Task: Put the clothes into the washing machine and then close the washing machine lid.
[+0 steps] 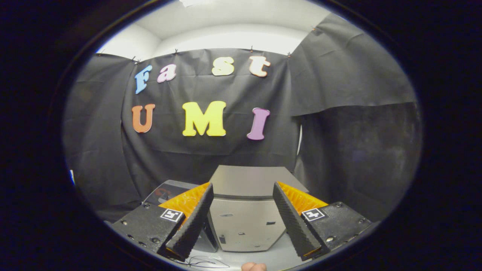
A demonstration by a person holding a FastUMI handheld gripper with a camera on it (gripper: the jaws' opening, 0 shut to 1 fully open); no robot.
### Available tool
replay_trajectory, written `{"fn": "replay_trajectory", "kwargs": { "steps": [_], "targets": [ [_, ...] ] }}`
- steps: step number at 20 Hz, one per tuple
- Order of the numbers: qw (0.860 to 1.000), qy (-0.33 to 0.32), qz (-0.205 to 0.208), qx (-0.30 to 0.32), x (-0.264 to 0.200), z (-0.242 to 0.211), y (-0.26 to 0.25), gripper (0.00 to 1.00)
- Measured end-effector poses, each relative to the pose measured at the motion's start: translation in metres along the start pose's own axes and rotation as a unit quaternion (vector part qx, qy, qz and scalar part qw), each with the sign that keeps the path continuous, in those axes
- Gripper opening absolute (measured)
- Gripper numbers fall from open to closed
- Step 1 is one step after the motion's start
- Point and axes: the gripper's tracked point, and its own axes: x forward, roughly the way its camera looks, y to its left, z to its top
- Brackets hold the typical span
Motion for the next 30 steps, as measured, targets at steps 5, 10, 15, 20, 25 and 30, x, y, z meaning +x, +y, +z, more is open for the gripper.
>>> {"fn": "replay_trajectory", "kwargs": {
  "steps": [5,10,15,20,25,30],
  "targets": [
    [1.000,-0.006,0.010,0.004,-0.033,-0.015,-0.035,1.00],
    [0.999,0.001,0.012,0.030,-0.049,-0.026,-0.053,1.00],
    [1.000,-0.003,0.017,0.024,-0.056,-0.027,-0.056,0.99],
    [1.000,-0.007,0.023,0.015,-0.059,-0.023,-0.055,1.00],
    [1.000,-0.014,0.023,0.014,-0.059,-0.020,-0.054,1.00],
    [1.000,-0.016,0.016,0.005,-0.058,-0.018,-0.058,1.00]
  ]
}}
